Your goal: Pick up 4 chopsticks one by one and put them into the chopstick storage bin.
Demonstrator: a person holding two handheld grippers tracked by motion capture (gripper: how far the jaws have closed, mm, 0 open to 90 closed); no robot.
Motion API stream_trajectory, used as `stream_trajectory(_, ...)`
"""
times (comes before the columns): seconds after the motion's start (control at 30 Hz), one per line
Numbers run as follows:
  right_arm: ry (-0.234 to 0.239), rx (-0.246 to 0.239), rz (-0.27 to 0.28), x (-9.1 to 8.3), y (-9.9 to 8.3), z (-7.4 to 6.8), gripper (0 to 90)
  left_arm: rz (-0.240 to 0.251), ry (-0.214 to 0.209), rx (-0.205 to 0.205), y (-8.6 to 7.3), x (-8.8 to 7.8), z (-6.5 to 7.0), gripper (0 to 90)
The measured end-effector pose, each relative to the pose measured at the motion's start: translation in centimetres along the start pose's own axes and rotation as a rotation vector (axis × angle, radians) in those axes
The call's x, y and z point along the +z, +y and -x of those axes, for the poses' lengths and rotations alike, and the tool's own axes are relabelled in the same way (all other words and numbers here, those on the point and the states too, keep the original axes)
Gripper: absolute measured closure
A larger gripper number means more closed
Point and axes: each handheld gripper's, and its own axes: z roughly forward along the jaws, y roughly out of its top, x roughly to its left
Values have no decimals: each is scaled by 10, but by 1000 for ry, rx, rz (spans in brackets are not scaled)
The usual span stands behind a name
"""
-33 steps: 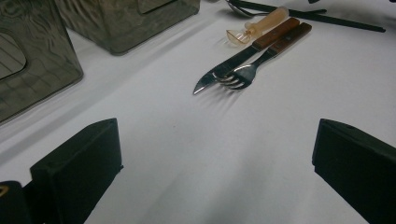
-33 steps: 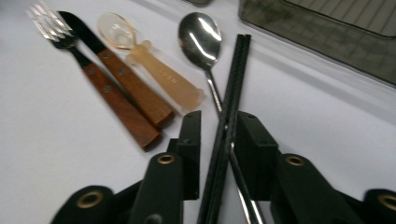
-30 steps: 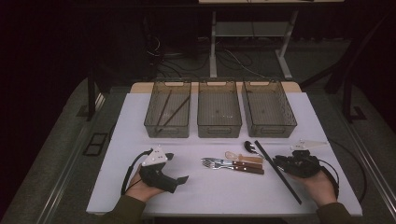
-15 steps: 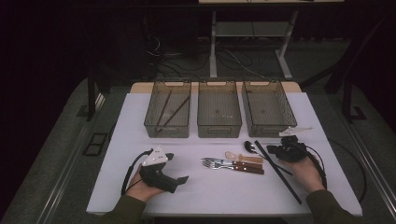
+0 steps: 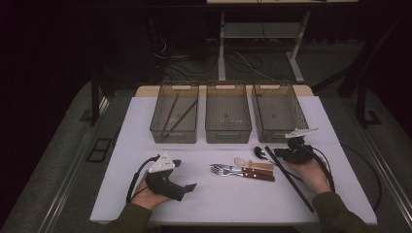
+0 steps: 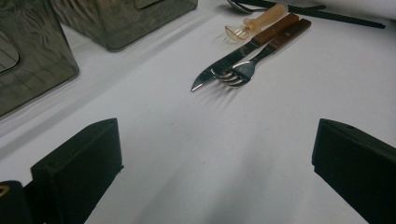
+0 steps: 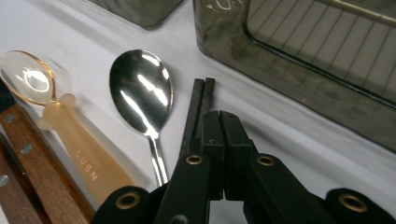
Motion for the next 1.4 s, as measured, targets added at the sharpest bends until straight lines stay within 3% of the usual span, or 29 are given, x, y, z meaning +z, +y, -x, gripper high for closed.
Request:
stream_trajectory(0.43,23,-32,7,0,1,-6,888,-4,-4,3,0,0,0,7)
stream_trajectory(0.63,52,-33,30,-20,-3,-9,888,-3,-2,1,0,-1,0,7)
stream_trajectory(1.0,116,-127,-37,-56,-44,-37,888,-8,-3,9,0,-1,1,7)
stream_trajectory(1.17,127,-154,-58,-70,-62,-38,888,-10,-1,8,0,0,1,7)
stream_trajectory(1.4,126,-154,-90,-83,-83,-33,888,-13,1,9,0,0,1,7)
